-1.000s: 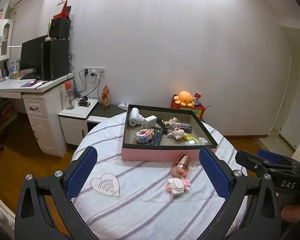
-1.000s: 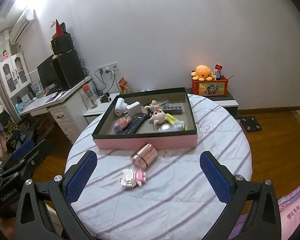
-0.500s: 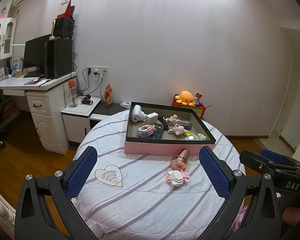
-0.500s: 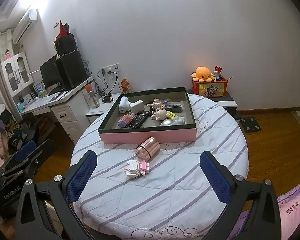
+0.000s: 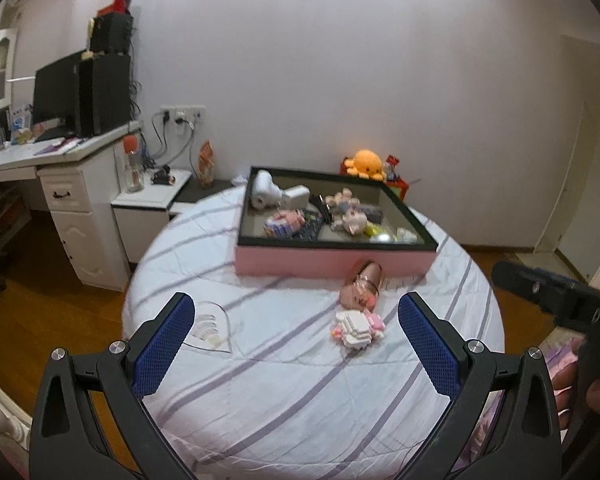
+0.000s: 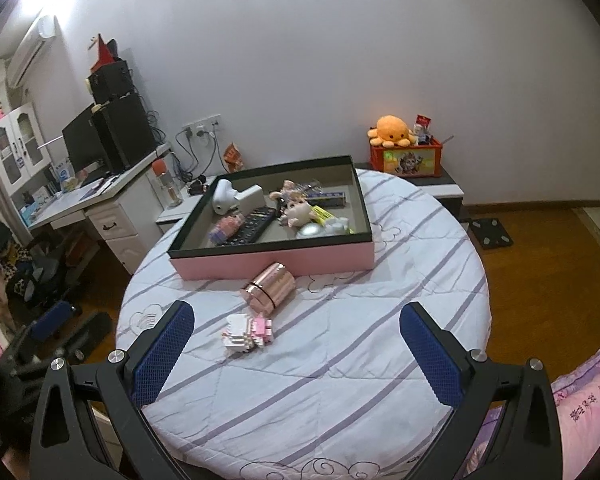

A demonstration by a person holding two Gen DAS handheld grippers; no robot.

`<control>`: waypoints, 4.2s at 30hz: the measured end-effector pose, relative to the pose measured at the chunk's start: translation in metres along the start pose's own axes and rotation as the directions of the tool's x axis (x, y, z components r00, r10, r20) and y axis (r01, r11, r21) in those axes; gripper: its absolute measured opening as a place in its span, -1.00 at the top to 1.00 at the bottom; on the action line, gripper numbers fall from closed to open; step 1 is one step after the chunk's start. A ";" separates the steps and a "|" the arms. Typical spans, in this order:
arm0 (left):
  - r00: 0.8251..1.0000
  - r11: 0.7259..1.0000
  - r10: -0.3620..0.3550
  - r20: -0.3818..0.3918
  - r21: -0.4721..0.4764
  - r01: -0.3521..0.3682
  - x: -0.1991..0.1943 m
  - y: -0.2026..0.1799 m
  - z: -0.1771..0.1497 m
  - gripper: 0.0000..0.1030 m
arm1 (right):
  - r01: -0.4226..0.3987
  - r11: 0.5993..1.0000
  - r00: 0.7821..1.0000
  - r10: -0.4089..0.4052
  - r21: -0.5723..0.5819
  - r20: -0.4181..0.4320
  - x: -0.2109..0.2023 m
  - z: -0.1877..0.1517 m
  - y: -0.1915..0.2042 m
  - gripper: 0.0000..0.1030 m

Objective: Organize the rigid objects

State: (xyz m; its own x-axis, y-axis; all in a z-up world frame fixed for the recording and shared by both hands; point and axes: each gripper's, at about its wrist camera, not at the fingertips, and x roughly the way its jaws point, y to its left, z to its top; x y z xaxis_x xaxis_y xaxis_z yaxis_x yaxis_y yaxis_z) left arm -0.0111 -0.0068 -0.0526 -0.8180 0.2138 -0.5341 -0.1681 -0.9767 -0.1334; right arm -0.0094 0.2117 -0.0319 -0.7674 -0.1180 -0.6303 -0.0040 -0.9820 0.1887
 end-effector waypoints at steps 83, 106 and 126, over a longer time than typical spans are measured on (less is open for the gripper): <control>0.995 1.000 0.019 -0.095 -0.001 -0.019 0.106 0.024 0.034 -0.10 | -0.074 0.995 0.994 0.067 -0.074 -0.087 0.119 0.042 0.027 -0.34; 0.988 0.997 -0.040 -0.149 0.063 0.050 0.214 0.010 0.096 -0.11 | -0.032 0.990 0.982 0.006 -0.135 -0.188 0.223 0.096 0.009 -0.35; 0.990 0.994 0.034 -0.135 0.104 -0.020 0.197 0.008 0.094 -0.99 | 0.003 0.991 0.979 -0.030 -0.131 -0.204 0.215 0.092 0.002 -0.72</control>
State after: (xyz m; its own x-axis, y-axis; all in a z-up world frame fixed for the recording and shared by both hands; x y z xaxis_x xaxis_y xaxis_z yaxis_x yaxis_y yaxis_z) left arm -0.2247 0.0257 -0.0805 -0.7414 0.1809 -0.6462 -0.2080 -0.9775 -0.0350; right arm -0.2336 0.1983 -0.0982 -0.6201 -0.1162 -0.7759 0.0777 -0.9932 0.0866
